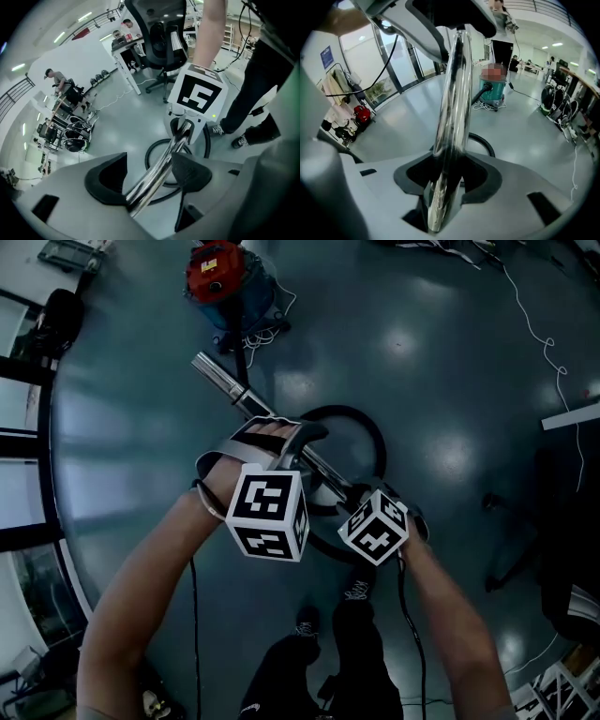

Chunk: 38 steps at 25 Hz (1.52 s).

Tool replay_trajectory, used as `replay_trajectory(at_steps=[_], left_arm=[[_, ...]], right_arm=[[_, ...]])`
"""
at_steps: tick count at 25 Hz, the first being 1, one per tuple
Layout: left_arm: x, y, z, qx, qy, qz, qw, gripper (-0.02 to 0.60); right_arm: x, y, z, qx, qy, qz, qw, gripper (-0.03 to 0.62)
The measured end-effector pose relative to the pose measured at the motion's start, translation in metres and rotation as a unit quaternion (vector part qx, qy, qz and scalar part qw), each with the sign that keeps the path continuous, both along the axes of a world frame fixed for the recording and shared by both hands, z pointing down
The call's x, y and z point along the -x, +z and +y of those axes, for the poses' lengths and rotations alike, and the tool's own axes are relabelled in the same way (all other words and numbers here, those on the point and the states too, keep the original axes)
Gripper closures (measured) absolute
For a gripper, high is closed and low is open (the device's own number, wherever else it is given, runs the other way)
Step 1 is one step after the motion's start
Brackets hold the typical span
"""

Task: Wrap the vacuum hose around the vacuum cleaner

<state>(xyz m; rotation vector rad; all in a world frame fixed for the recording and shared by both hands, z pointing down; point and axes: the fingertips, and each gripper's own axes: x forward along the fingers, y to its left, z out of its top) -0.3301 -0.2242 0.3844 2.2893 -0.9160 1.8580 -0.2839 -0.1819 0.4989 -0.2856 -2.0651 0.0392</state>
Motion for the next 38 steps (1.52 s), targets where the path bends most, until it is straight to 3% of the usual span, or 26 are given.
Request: replay_trajectory(at_steps=[6,12,17,22,28,29,30,31,38], left_arm=[[0.025,0.035,0.022,0.116,0.048,-0.063,0.9901,0.295],[0.057,0.063,0.051,0.169,0.064,-0.052,0.9820,0.295],[0.084,0.068,0.059,0.152,0.075,-0.013,0.9855,0.295],[0.126,0.099,0.101,0.190,0.085,0.003,0.9780,0.295],[0.173,0.135,0.137,0.202,0.078,-0.022,0.9760,0.299],[0.180,0.140,0.138,0.199,0.066,-0.027,0.9773,0.343],[0.185,0.143,0.139,0.196,0.053,-0.029,0.9787,0.450],[0.188,0.146,0.141,0.194,0.041,-0.025,0.9798,0.483],[0.203,0.158,0.152,0.186,-0.018,0.014,0.9823,0.485]], right_arm=[[0.020,-0.005,-0.001,-0.009,-0.055,0.005,0.998,0.425],[0.042,0.000,0.003,-0.037,-0.087,0.047,0.994,0.425],[0.068,0.005,0.007,-0.074,-0.111,0.089,0.987,0.425],[0.107,0.003,0.034,-0.083,-0.153,0.097,0.980,0.428],[0.143,-0.001,0.053,-0.058,-0.175,0.094,0.978,0.428],[0.148,0.000,0.055,-0.059,-0.180,0.095,0.977,0.428],[0.154,0.000,0.058,-0.060,-0.187,0.095,0.976,0.428],[0.158,0.001,0.060,-0.061,-0.195,0.095,0.974,0.428],[0.178,0.009,0.056,-0.090,-0.219,0.096,0.967,0.428]])
